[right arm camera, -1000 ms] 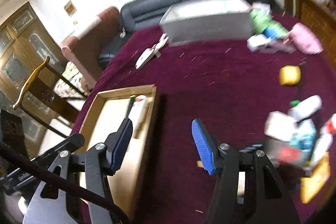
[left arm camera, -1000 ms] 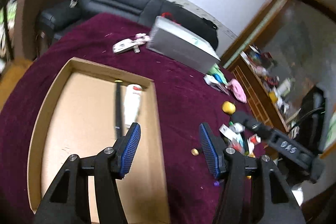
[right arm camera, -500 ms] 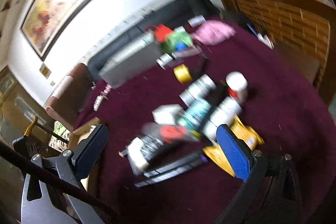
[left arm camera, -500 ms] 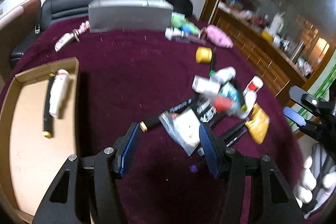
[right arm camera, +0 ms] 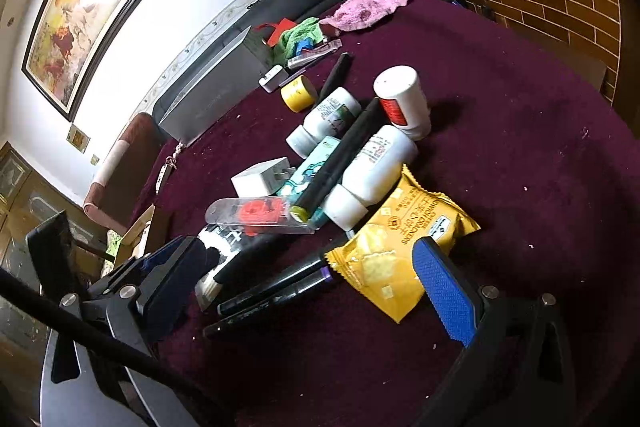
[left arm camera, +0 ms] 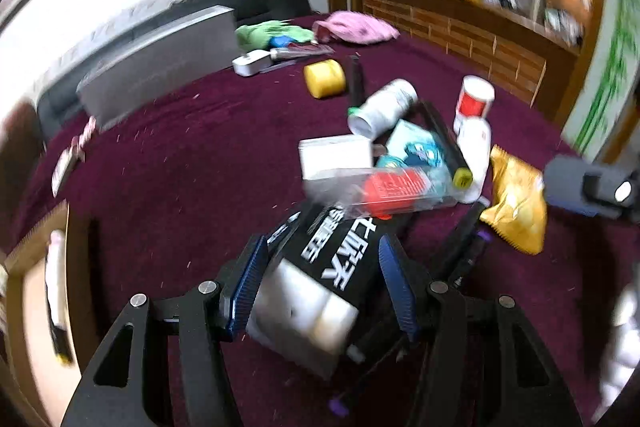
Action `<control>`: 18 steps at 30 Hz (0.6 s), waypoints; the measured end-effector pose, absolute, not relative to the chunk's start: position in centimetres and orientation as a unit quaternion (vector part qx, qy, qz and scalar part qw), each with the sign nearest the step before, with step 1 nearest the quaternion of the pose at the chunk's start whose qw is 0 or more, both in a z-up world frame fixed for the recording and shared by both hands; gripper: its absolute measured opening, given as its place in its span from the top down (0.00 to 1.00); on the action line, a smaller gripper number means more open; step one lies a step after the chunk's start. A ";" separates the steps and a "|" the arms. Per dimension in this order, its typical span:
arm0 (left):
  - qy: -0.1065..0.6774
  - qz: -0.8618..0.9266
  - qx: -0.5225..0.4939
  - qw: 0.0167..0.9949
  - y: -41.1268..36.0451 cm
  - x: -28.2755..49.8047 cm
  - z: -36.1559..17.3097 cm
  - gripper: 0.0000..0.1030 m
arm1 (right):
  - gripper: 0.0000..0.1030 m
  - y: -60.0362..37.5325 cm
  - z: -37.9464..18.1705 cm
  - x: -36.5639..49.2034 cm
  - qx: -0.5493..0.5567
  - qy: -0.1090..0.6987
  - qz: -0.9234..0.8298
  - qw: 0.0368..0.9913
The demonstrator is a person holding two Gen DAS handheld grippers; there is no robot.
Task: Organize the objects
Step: 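Grasp the black snack packet from the pile with the left tool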
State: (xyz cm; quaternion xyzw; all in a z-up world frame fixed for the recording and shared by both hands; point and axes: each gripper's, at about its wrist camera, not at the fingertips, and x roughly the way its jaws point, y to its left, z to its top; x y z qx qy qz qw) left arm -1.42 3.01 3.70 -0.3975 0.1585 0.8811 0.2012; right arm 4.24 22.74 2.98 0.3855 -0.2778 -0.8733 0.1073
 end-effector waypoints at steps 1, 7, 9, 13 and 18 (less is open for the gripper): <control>0.178 0.881 -0.390 0.199 3.8 -1.2 3.4 0.49 | 0.00 22.9 2.8 4.2 0.386 -0.281 -0.872 0.107; 0.205 0.882 -0.384 0.181 4.6 -0.1 3.7 0.73 | 0.00 23.3 2.7 4.1 0.387 -0.284 -0.871 0.106; 0.168 0.883 -0.395 0.191 3.5 0.0 4.5 0.83 | 0.00 23.2 2.8 4.1 0.387 -0.282 -0.871 0.107; 0.133 0.886 -0.398 0.199 1.7 1.2 5.7 0.92 | 0.00 22.8 3.0 4.3 0.390 -0.278 -0.871 0.111; 0.090 0.881 -0.403 0.232 -1.0 3.8 6.4 0.92 | 0.00 22.0 3.3 4.8 0.393 -0.268 -0.872 0.115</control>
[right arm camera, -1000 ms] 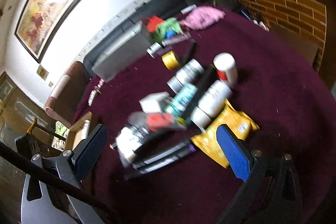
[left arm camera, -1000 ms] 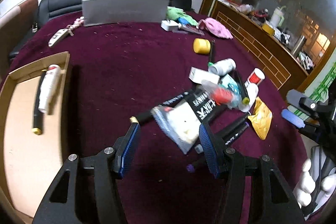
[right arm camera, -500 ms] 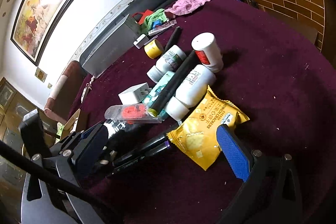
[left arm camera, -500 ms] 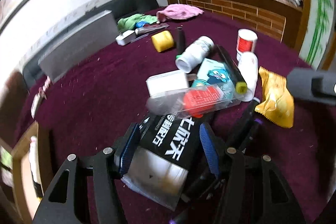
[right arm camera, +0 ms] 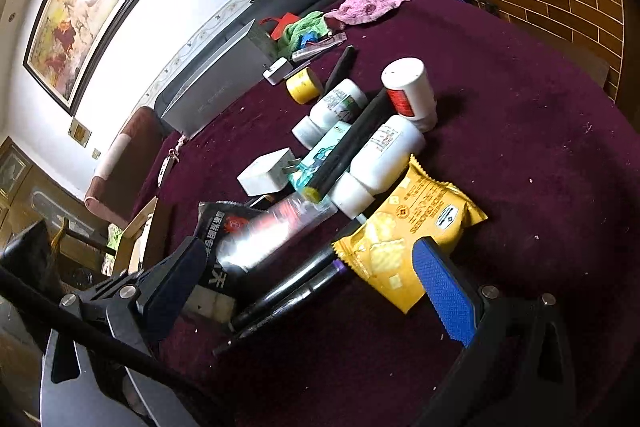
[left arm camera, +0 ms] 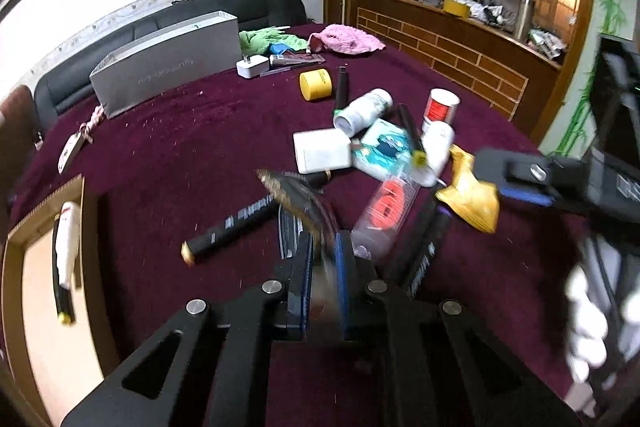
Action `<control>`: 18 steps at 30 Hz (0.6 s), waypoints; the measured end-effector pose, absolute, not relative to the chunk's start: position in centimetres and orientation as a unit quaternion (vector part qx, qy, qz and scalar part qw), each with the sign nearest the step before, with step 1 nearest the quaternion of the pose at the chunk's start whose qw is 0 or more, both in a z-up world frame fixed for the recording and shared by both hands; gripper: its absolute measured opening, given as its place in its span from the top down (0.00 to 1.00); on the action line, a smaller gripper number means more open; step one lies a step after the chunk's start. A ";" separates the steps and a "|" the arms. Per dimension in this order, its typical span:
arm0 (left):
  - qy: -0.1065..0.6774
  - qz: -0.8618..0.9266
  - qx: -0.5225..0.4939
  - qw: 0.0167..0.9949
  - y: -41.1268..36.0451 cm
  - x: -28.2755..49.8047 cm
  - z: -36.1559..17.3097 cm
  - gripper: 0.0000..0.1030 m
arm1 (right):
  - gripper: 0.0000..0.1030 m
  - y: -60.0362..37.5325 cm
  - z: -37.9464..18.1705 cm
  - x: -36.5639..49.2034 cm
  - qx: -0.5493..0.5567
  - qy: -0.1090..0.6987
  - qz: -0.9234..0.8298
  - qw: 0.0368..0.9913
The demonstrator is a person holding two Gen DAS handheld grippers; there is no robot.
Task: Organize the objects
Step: 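Grasp the black snack packet from the pile with the left tool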
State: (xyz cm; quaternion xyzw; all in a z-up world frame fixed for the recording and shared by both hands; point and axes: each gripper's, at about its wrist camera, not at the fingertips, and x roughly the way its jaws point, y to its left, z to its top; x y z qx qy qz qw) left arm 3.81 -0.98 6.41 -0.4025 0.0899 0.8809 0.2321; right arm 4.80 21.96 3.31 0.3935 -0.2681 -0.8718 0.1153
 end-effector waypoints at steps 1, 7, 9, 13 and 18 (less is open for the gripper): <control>0.085 0.879 -0.406 0.237 -1.4 4.1 6.5 0.92 | 0.00 21.9 3.4 4.9 0.394 -0.266 -0.872 0.115; 0.015 0.878 -0.419 0.230 -4.8 5.2 6.3 0.88 | 0.00 21.6 3.3 5.2 0.400 -0.267 -0.869 0.117; -0.008 0.885 -0.414 0.211 -5.5 4.3 6.3 0.78 | 0.00 21.3 3.2 5.0 0.405 -0.268 -0.866 0.118; -0.053 0.882 -0.415 0.218 -5.5 2.2 5.5 0.47 | 0.00 20.5 3.1 5.2 0.410 -0.257 -0.866 0.124; -0.003 0.879 -0.431 0.202 -2.3 -0.1 3.6 0.47 | 0.00 20.6 3.3 5.3 0.407 -0.252 -0.869 0.123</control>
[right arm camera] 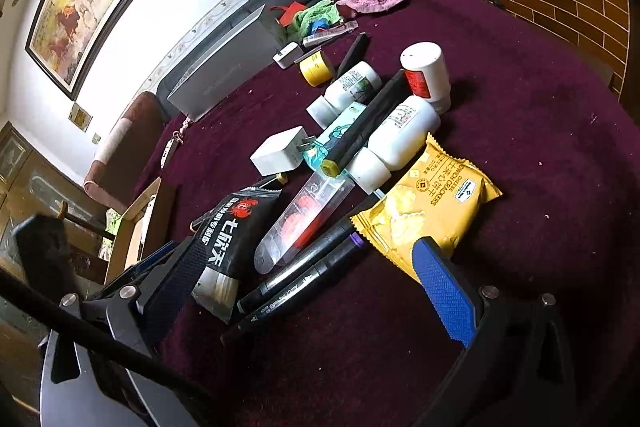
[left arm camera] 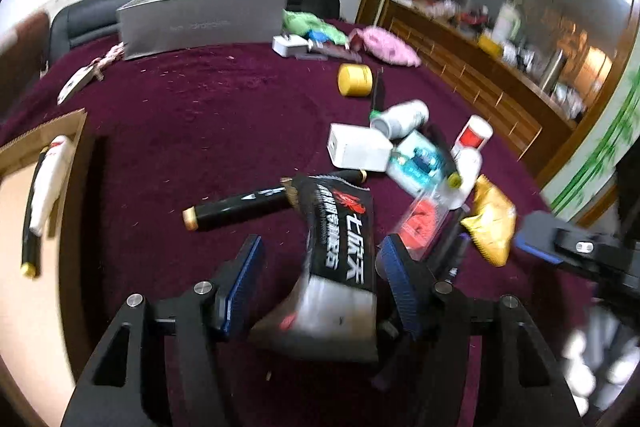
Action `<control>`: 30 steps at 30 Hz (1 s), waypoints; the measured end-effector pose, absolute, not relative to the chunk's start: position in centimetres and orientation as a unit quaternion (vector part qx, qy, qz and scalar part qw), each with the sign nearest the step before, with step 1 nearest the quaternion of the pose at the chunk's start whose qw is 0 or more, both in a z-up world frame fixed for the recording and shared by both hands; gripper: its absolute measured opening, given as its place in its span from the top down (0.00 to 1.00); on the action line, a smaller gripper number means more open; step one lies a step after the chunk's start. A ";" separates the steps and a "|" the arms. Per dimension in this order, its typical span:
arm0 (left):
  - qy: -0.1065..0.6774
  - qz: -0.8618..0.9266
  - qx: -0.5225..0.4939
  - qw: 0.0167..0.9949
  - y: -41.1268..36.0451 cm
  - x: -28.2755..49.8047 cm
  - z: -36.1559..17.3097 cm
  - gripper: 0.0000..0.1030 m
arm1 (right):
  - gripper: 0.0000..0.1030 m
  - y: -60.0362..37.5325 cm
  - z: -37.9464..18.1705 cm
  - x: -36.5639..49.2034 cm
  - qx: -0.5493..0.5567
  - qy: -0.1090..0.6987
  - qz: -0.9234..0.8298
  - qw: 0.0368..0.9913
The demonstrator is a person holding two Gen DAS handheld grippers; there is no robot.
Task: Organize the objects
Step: 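Grasp the black snack packet from the pile with the left tool, then carry the packet toward the box with the left tool while the right tool grasps the white charger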
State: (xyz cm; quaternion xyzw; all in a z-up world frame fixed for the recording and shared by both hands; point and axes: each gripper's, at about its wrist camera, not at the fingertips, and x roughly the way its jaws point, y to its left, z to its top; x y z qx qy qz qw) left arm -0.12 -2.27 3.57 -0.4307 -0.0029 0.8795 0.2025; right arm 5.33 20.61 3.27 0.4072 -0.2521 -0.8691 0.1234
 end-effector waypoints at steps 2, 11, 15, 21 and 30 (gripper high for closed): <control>0.036 0.874 -0.444 0.195 -0.3 -0.8 2.2 0.47 | 0.00 20.6 3.2 5.3 0.409 -0.252 -0.868 0.124; -0.004 0.876 -0.435 0.208 -1.0 0.9 2.5 0.69 | 0.00 20.8 3.1 5.3 0.417 -0.242 -0.867 0.123; -0.065 0.882 -0.410 0.224 -4.6 3.5 4.5 0.69 | 0.00 20.6 3.3 5.3 0.418 -0.234 -0.869 0.124; -0.132 0.891 -0.375 0.220 -10.4 6.9 6.9 0.69 | 0.00 18.0 6.0 3.4 0.410 -0.183 -0.881 0.147; -0.117 0.919 -0.323 0.191 -14.6 9.7 8.4 0.69 | 0.01 12.7 6.2 -4.8 0.467 -0.122 -0.865 0.136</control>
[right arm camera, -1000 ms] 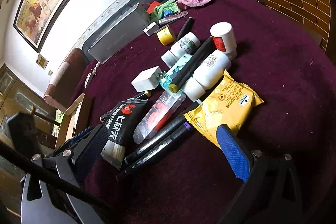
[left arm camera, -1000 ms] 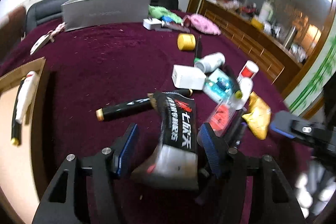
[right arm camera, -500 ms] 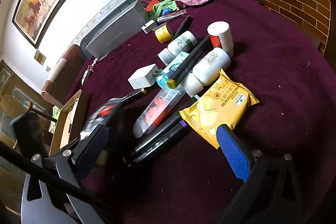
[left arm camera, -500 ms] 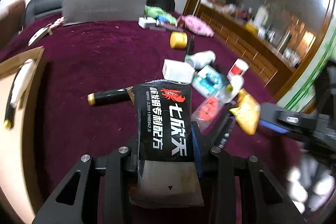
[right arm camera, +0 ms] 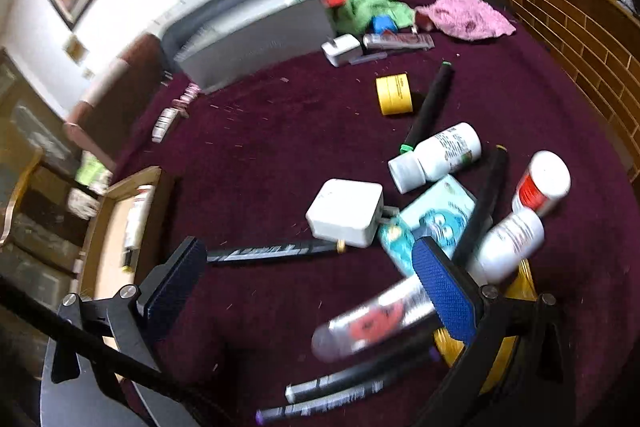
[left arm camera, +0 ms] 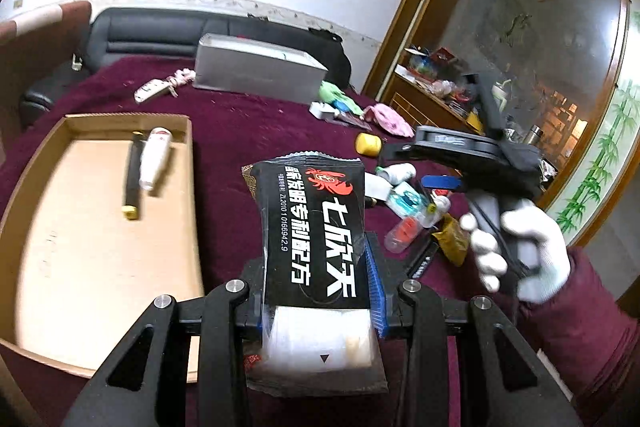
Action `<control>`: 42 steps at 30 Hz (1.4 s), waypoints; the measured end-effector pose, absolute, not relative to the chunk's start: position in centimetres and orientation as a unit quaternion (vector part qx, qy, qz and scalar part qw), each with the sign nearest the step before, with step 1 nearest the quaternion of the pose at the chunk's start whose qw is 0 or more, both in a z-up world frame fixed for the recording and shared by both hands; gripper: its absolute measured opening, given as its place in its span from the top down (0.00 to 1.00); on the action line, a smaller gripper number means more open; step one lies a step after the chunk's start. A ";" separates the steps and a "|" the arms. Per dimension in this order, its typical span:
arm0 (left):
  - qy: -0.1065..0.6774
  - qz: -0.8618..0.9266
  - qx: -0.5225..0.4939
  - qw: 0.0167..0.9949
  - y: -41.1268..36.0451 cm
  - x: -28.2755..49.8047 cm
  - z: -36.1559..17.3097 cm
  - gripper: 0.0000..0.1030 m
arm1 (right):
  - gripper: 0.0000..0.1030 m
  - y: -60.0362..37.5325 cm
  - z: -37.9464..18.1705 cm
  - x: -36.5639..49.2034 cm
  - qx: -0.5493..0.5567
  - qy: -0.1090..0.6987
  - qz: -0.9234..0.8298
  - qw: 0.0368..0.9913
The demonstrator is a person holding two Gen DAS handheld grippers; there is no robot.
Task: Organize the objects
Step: 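Carry the packet toward the box with the left tool while the right tool grasps the white charger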
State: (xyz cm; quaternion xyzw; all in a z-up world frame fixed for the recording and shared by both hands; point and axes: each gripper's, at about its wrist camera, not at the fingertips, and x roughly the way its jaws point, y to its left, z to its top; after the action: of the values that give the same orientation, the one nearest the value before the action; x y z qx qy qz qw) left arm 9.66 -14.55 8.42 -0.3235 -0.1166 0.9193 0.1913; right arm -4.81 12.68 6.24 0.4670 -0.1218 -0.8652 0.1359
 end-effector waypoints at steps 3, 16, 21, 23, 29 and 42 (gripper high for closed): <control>-0.128 0.919 -0.322 0.187 -16.1 9.8 8.1 0.69 | 0.05 11.6 5.2 -6.8 0.487 -0.101 -0.861 0.106; -0.163 0.915 -0.329 0.167 -20.0 10.3 6.4 0.69 | 0.47 9.4 2.1 -10.4 0.535 -0.019 -0.845 0.023; -0.174 0.915 -0.330 0.155 -21.2 10.6 6.1 0.68 | 0.53 10.1 2.5 -9.3 0.535 -0.030 -0.843 0.040; -0.176 0.915 -0.330 0.153 -21.4 10.8 6.1 0.68 | 0.53 10.4 2.9 -8.8 0.532 -0.045 -0.844 0.054; -0.180 0.913 -0.332 0.156 -21.4 11.4 6.1 0.68 | 0.53 10.4 3.3 -8.2 0.545 -0.062 -0.832 0.081; -0.184 0.915 -0.333 0.136 -22.5 11.8 6.0 0.68 | 0.53 9.0 2.3 -8.0 0.537 -0.009 -0.841 0.066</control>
State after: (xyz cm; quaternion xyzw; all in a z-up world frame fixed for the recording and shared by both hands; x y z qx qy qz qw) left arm 11.77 -22.46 5.98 -0.3332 -0.1836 0.9148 0.1360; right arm -7.98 9.03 2.34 0.5372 -0.0090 -0.8409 0.0657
